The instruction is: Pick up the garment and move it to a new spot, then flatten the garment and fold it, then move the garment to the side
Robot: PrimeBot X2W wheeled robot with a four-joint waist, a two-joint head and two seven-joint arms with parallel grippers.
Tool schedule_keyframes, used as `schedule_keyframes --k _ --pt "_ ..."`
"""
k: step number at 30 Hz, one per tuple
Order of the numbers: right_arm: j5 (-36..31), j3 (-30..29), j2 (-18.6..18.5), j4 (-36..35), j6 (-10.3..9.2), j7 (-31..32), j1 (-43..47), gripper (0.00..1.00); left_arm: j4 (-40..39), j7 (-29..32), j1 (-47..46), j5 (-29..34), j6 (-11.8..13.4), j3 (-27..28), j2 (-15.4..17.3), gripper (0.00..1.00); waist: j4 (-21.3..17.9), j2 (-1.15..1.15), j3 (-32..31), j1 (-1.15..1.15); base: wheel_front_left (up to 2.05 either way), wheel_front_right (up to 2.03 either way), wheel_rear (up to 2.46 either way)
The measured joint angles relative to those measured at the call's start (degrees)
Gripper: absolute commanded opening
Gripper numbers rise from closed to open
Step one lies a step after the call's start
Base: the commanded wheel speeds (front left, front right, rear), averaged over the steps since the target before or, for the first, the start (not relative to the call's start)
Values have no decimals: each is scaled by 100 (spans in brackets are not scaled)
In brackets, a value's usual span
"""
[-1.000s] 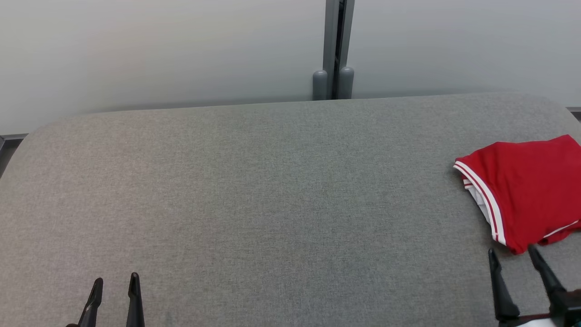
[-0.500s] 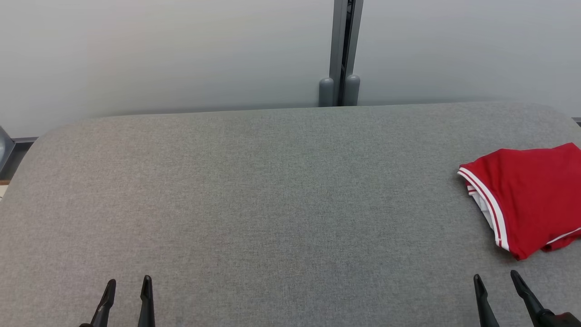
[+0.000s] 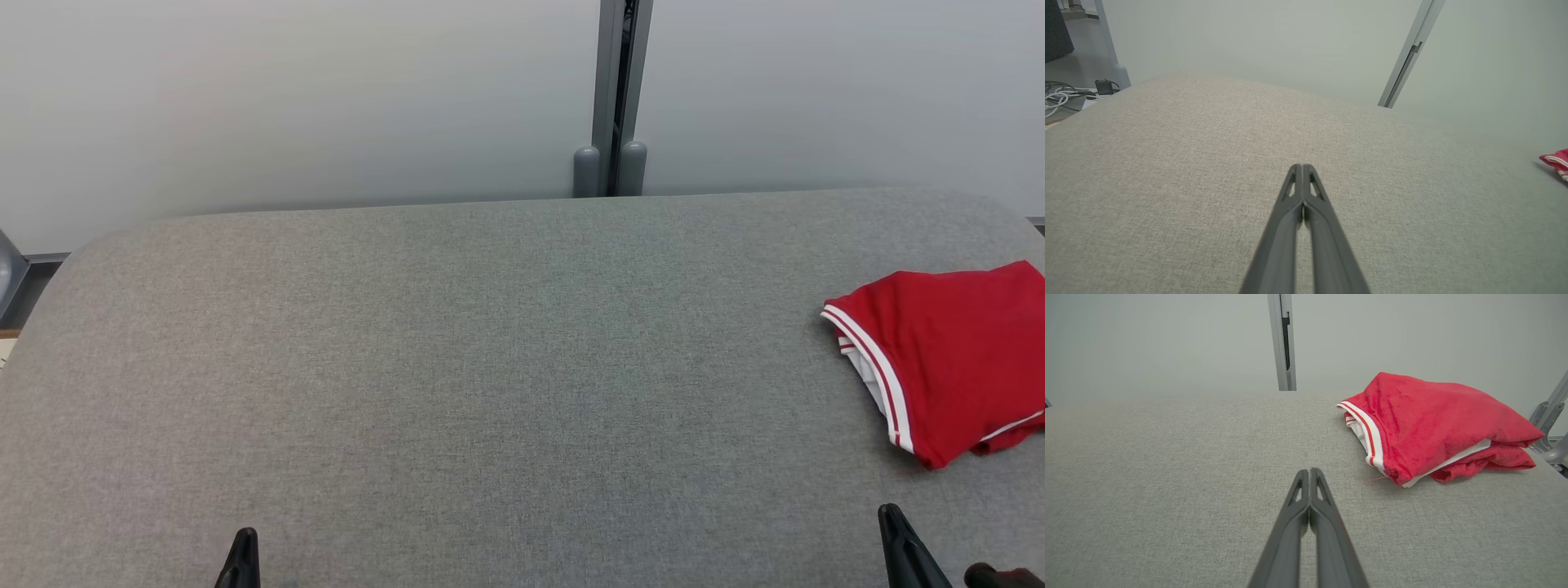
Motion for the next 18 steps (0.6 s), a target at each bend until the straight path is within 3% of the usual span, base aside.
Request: schedule_keyframes --k 18 --pt "2140 -32 -7 145 0 500 -459 0 -21 493 -436 -1872 108 48 7 0 4 0 59 0 0 0 0"
